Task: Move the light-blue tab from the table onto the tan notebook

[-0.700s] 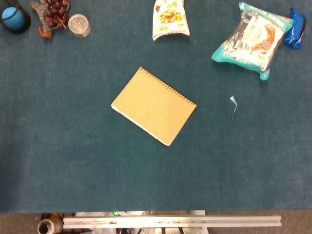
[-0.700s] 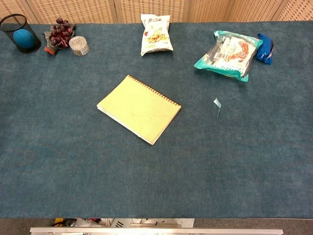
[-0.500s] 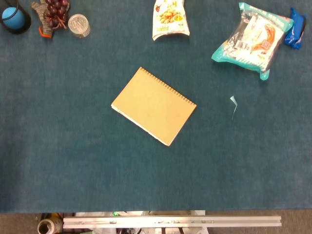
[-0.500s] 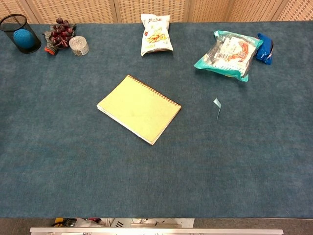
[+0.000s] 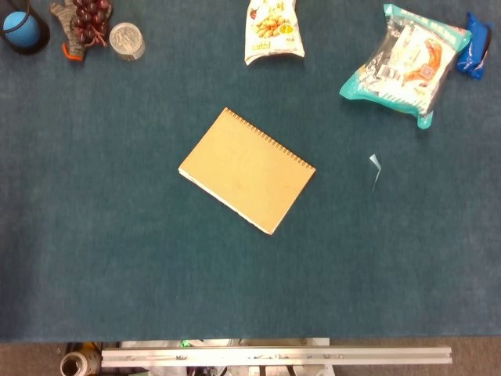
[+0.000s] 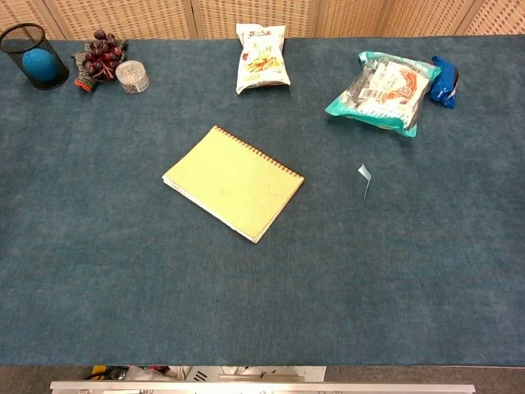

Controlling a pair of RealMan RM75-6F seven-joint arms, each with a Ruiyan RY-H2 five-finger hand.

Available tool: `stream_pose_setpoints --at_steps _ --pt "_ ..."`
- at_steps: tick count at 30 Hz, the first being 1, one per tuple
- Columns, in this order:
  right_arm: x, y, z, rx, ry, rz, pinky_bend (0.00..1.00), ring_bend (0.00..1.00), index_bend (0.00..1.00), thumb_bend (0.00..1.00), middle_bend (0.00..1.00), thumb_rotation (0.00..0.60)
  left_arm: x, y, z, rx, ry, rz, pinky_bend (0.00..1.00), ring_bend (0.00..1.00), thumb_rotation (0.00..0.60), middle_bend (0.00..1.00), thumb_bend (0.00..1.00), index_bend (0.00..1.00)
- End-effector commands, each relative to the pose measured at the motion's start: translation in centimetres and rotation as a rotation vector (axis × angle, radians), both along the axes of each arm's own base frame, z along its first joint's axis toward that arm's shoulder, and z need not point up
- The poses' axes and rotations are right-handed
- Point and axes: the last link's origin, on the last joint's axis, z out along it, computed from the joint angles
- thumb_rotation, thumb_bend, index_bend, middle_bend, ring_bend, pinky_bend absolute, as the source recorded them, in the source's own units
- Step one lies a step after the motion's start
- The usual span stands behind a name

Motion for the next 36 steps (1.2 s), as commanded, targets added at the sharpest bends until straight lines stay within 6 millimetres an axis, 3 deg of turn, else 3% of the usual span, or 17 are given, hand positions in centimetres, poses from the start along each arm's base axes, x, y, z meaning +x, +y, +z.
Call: stream_pose_setpoints --at_steps 1,3,5,10,17,24,36 --pt "1.2 -1.3 -1.0 0.032 0.014 0.063 0.75 0.62 0.31 0.14 0.59 0.600 0.0 0.1 0.0 0.002 -0.001 0.001 0.00 0.00 0.600 0.00 0.28 0.00" --pt "1.7 -2.2 -1.9 0.066 0.024 0.095 0.90 0.74 0.34 0.15 0.71 0.600 -0.1 0.2 -0.1 0.001 -0.001 0.003 0.00 0.00 0.600 0.00 0.28 0.00" --pt "2.1 -3.0 -2.7 0.095 0.037 0.119 0.98 0.83 0.38 0.16 0.80 0.600 -0.1 0.2 -0.1 -0.001 0.000 0.004 0.00 0.00 0.600 0.00 0.28 0.00" --pt "3.1 -4.7 -4.8 0.174 0.079 0.168 1.00 0.99 0.47 0.16 0.94 0.600 -0.3 0.3 0.0 0.003 -0.001 0.012 0.00 0.00 0.600 0.00 0.28 0.00" --pt "3.6 -6.5 -7.7 0.289 0.162 0.203 1.00 1.00 0.47 0.17 0.97 0.600 -0.5 0.0 0.3 0.014 -0.003 0.023 0.00 0.00 0.600 0.00 0.28 0.00" --pt "3.0 -7.5 -10.0 0.360 0.230 0.206 1.00 1.00 0.48 0.25 0.98 0.600 -0.7 -0.1 0.2 0.012 -0.005 0.032 0.00 0.00 0.600 0.00 0.28 0.00" --pt "2.6 -9.4 -14.2 0.428 0.311 0.236 1.00 1.00 0.48 0.25 0.98 0.600 -0.6 0.0 0.3 0.020 -0.006 0.036 0.00 0.00 0.600 0.00 0.28 0.00"
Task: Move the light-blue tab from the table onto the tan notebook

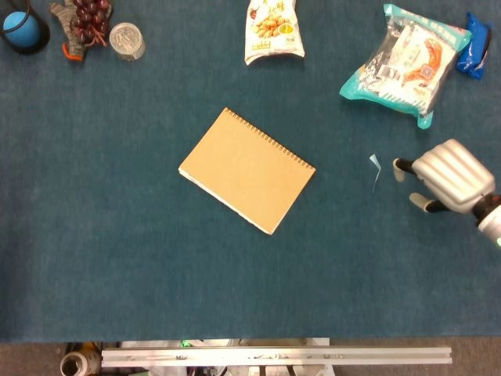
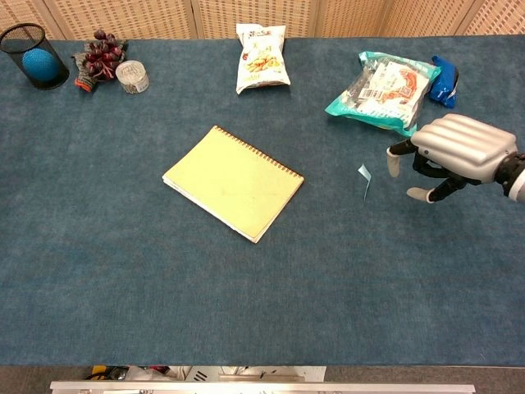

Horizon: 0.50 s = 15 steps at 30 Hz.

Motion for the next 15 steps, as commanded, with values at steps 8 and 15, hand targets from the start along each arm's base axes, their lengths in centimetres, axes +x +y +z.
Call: stream_pose_setpoints --at_steps 8,15 --pt "0.2 -1.8 -3.1 0.033 0.052 0.045 1.00 1.00 0.47 0.25 0.98 0.600 -0.2 -0.2 0.1 0.008 0.003 0.016 0.00 0.00 0.600 0.00 0.28 0.00" --pt "0.4 -2.5 -4.2 0.032 0.062 0.061 1.00 1.00 0.48 0.25 0.98 0.600 -0.2 -0.2 0.0 0.011 0.003 0.020 0.00 0.00 0.600 0.00 0.28 0.00"
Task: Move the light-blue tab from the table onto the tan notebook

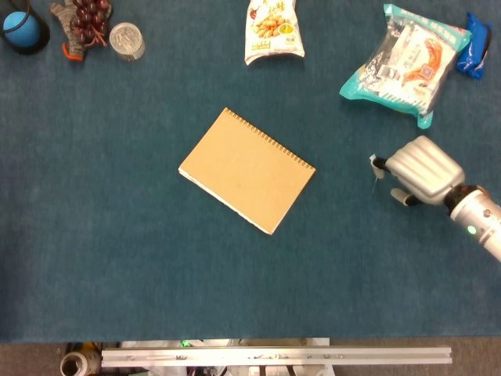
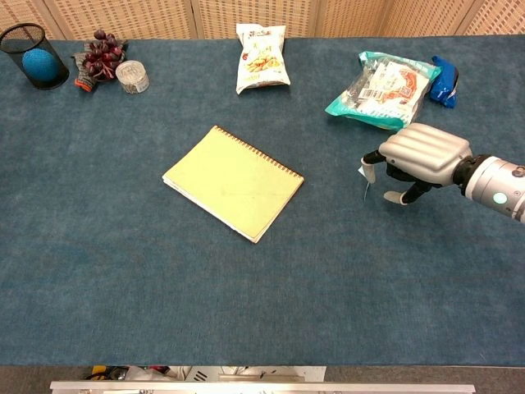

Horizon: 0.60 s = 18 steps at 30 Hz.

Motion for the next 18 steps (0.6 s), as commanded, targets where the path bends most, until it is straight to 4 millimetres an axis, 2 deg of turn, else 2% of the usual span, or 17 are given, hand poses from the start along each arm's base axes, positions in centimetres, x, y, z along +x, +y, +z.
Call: stream_pose_setpoints --at_steps 1,10,14,18 --pt "0.1 -0.3 -0.3 -0.001 -0.003 -0.002 1.00 1.00 0.48 0.25 0.98 0.600 -0.1 0.0 0.0 0.001 0.000 0.002 0.00 0.00 0.600 0.00 0.28 0.00" --pt "0.2 -0.7 -1.0 0.005 -0.003 -0.010 1.00 1.00 0.48 0.26 0.98 0.600 -0.4 0.0 -0.1 0.001 -0.005 0.009 0.00 0.00 0.600 0.00 0.28 0.00" --pt "0.2 -0.8 -1.4 0.010 0.007 -0.011 1.00 1.00 0.48 0.32 0.98 0.600 -0.5 0.0 -0.1 0.000 -0.007 0.009 0.00 0.00 0.600 0.00 0.28 0.00" --pt "0.2 -0.9 -1.8 0.016 0.014 -0.016 1.00 1.00 0.48 0.33 0.98 0.600 -0.6 0.0 0.0 0.004 -0.007 0.011 0.00 0.00 0.600 0.00 0.28 0.00"
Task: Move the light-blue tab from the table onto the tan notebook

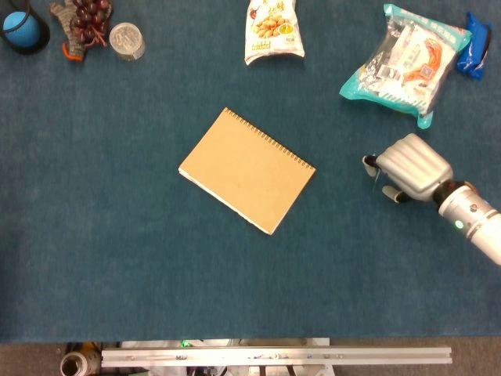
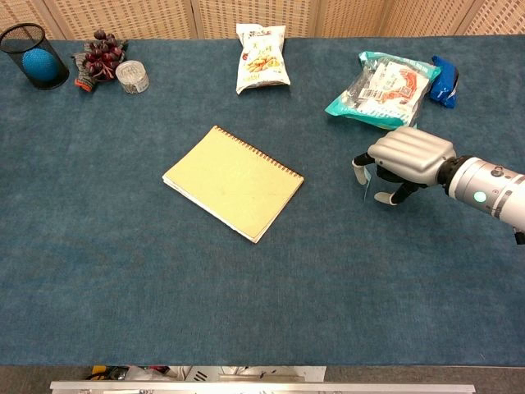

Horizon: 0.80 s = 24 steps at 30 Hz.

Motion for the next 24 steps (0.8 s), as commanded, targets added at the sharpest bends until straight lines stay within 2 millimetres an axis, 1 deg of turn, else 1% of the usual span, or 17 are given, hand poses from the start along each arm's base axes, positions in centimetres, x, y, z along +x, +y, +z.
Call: stream_pose_setpoints --at_steps 1,4,11,24 --pt "0.00 -0.02 -0.18 0.003 0.003 -0.001 1.00 1.00 0.48 0.33 0.98 0.600 -0.05 -0.02 0.07 0.003 0.000 0.001 0.00 0.00 0.600 0.00 0.28 0.00" --pt "0.02 -0.06 -0.33 0.002 0.000 -0.003 1.00 1.00 0.47 0.33 0.98 0.600 -0.12 -0.06 0.09 0.002 0.000 0.003 0.00 0.00 0.600 0.00 0.28 0.00" --pt "0.08 -0.34 -0.59 0.003 0.003 -0.008 1.00 1.00 0.48 0.38 0.98 0.600 -0.07 -0.04 0.08 0.002 0.000 -0.001 0.00 0.00 0.600 0.00 0.28 0.00" --pt "-0.08 -0.46 -0.87 0.010 0.002 -0.040 1.00 1.00 0.47 0.38 0.98 0.600 -0.02 0.06 0.08 -0.002 0.003 -0.001 0.00 0.00 0.600 0.00 0.28 0.00"
